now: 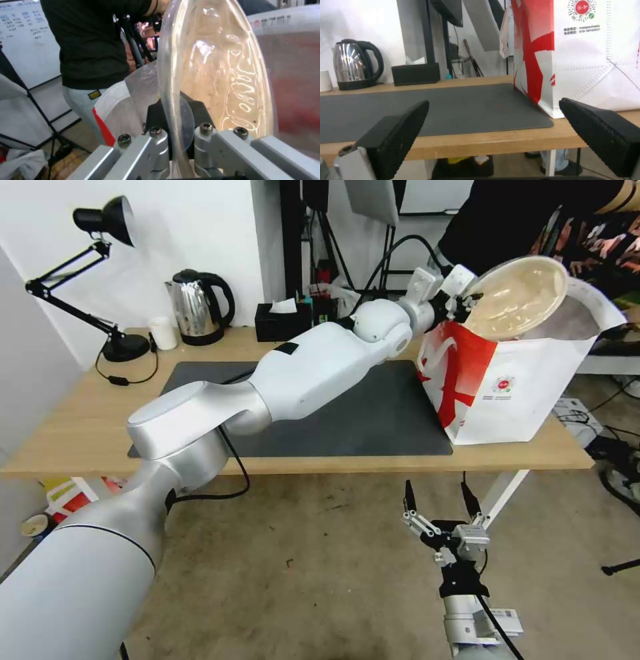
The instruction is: Pick up the trash from the table and place it into the takeout bag.
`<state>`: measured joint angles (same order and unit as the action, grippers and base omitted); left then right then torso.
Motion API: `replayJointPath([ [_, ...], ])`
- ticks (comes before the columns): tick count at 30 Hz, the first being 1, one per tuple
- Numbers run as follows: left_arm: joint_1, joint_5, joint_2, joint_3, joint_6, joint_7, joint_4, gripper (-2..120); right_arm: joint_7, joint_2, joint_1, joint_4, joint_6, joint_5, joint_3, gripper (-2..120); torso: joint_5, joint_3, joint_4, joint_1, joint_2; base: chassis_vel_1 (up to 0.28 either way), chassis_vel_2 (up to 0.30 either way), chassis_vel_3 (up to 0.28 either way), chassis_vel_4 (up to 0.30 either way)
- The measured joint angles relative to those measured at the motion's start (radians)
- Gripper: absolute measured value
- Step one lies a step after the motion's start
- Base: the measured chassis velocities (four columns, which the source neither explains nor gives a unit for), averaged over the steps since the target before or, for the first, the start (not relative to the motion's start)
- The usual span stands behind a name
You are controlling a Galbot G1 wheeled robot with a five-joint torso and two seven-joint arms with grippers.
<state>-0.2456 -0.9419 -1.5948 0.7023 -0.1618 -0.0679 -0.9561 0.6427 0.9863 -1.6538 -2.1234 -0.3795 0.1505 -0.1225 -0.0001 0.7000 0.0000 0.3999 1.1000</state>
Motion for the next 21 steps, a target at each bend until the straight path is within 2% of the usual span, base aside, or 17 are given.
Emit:
replayJointPath([
  [12,0.008,0.022,0.000,0.004,-0.010,0.002,0.005,3,0.000,0.000,0.000,0.000,0.000,0.000,0.000,100,0.0000,0.000,0.0000,0.000,0.000,0.000,0.000,0.000,0.000],
  [15,0.008,0.021,0.001,0.000,-0.025,0.002,0.004,17,0.000,0.000,0.000,0.000,0.000,0.000,0.000,100,0.0001,0.000,0.0001,0.000,0.000,0.000,0.000,0.000,0.000],
  [17,0.007,0.019,0.001,-0.001,-0.027,0.002,0.004,21,0.000,0.000,0.000,0.000,0.000,0.000,0.000,100,0.0001,0.000,0.0001,0.000,0.000,0.000,0.000,0.000,0.000],
  [19,0.004,0.016,0.001,-0.002,-0.030,0.002,0.000,32,0.000,0.000,0.000,0.000,0.000,0.000,0.000,100,0.0001,0.000,0.0001,0.000,0.000,0.000,0.000,0.000,0.000],
  [21,0.003,0.014,0.001,-0.002,-0.031,0.002,0.000,36,0.000,0.000,0.000,0.000,0.000,0.000,0.000,100,0.0001,0.000,0.0000,0.000,0.000,0.000,0.000,0.000,0.000],
])
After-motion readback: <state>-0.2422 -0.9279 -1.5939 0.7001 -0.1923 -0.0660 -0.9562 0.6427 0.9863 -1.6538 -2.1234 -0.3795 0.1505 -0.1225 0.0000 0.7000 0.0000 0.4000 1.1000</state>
